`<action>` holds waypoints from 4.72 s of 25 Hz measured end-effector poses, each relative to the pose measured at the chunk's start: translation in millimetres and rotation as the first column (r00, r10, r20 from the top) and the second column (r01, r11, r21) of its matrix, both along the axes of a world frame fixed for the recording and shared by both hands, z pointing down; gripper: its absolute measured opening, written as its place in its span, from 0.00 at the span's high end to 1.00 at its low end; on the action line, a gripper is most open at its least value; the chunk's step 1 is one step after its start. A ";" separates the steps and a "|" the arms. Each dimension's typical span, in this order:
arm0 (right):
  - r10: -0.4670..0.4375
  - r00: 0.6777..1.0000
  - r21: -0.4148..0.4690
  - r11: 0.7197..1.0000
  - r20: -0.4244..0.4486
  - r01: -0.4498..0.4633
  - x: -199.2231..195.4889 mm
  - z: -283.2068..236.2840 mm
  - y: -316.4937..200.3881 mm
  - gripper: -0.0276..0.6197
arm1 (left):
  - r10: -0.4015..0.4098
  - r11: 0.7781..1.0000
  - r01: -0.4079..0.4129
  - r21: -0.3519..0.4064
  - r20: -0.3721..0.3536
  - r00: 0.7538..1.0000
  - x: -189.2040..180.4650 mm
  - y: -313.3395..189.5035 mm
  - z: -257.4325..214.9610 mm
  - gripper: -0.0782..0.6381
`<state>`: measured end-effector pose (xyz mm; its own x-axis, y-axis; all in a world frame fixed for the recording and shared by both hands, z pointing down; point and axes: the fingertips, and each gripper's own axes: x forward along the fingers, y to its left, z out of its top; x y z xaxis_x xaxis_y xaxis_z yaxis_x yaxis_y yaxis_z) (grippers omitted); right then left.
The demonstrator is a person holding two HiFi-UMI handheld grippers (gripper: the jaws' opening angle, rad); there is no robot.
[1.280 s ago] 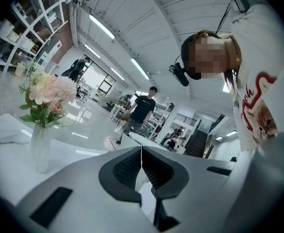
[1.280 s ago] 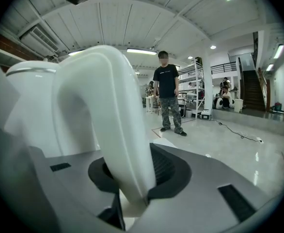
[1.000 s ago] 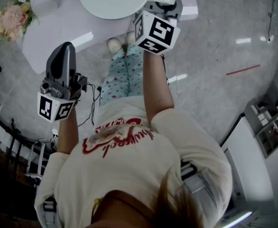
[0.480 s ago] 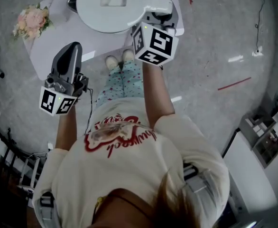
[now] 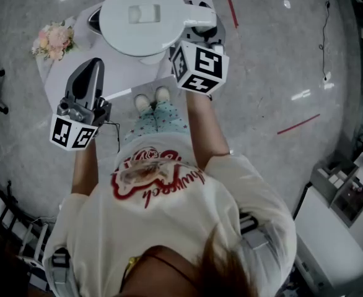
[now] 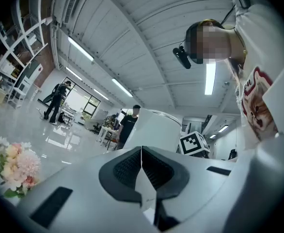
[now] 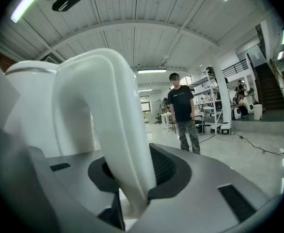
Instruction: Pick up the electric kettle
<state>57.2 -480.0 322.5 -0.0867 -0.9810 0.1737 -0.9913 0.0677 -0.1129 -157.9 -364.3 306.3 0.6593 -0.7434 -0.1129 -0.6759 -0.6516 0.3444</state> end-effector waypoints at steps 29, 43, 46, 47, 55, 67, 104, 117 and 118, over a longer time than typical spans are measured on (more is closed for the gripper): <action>-0.145 0.989 0.071 0.987 -0.036 0.147 20.5 -75.5 9.3 0.80 | -0.113 0.986 0.109 0.127 0.026 0.993 29.0 27.6 -59.2 0.87; -0.204 0.978 0.097 0.973 -0.043 0.208 28.8 -82.0 46.3 0.80 | -0.165 0.978 0.163 0.131 0.009 0.986 44.5 73.0 -52.0 0.87; -0.207 0.977 0.097 0.973 -0.050 0.211 28.6 -81.7 63.8 0.80 | -0.170 0.978 0.168 0.127 0.008 0.985 42.2 88.2 -50.0 0.87; -0.206 0.977 0.099 0.973 -0.051 0.210 29.0 -82.3 70.9 0.80 | -0.170 0.978 0.167 0.128 0.009 0.985 42.0 94.0 -50.0 0.87; -0.177 0.984 0.117 0.977 -0.026 0.179 31.3 -83.5 157.5 0.80 | -0.142 0.979 0.137 0.152 0.020 0.990 40.7 175.7 -50.7 0.87; -0.145 0.989 0.083 0.986 -0.008 0.145 26.4 -81.3 319.6 0.79 | -0.092 0.987 0.088 0.133 0.025 0.995 37.1 331.9 -53.2 0.87; -0.243 0.967 0.135 0.959 -0.070 0.251 167.2 -102.1 576.4 0.79 | -0.153 0.968 0.147 0.204 0.012 0.988 198.1 585.0 -70.5 0.87; -0.245 0.968 0.192 0.949 -0.057 0.252 195.5 -132.5 632.3 0.79 | -0.162 0.962 0.146 0.230 0.052 0.985 223.0 640.8 -86.2 0.87; -0.242 0.968 0.191 0.949 -0.067 0.251 193.8 -133.8 634.4 0.79 | -0.157 0.963 0.141 0.228 0.053 0.986 222.5 642.3 -86.4 0.87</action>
<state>251.0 154.4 188.7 -0.3270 -0.9450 -0.0112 -0.9445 0.3272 -0.0310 64.6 278.1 219.9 0.5548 -0.7954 -0.2440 -0.7885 -0.5963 0.1506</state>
